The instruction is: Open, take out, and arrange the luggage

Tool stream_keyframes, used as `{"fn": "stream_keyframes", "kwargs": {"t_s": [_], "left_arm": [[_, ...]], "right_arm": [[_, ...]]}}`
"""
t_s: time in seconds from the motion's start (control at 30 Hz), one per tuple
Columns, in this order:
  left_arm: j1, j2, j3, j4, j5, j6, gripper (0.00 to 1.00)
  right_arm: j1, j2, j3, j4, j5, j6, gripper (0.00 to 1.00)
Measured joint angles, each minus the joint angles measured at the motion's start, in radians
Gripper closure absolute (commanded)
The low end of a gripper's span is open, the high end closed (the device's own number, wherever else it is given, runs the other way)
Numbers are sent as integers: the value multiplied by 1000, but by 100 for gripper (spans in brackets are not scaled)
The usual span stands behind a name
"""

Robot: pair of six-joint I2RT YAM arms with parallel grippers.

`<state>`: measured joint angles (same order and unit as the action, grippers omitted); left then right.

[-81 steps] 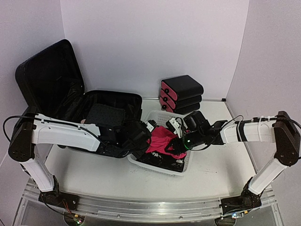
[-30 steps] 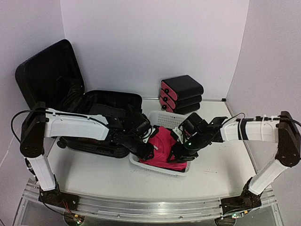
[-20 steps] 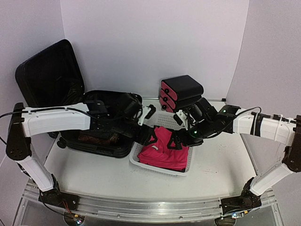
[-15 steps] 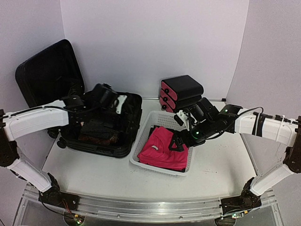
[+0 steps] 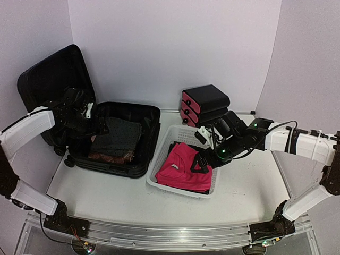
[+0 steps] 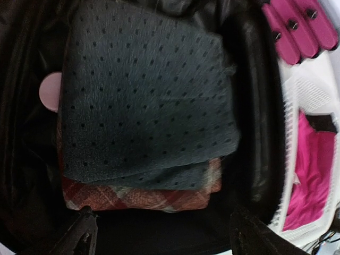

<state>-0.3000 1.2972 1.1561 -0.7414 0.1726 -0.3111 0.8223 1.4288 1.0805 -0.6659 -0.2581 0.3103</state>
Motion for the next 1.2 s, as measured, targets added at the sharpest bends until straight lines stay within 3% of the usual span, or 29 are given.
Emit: {"fn": "stream_keyframes", "kwargs": {"t_s": [0.17,0.37,0.77,1.2], "left_arm": [[2,189,67,-74,-36,89,6],[21,305,116,-107,-63,136,5],[151,385,151,-107,-13,159,8],[146,465,151,-105,-17,180,7]], "right_arm": [[0,0,-9,5,-16,-1,2],[0,-1,-24,5,-24,-5,2],[0,-2,-29,6,-44,-28,2],[0,97,114,3,-68,-83,2]]}}
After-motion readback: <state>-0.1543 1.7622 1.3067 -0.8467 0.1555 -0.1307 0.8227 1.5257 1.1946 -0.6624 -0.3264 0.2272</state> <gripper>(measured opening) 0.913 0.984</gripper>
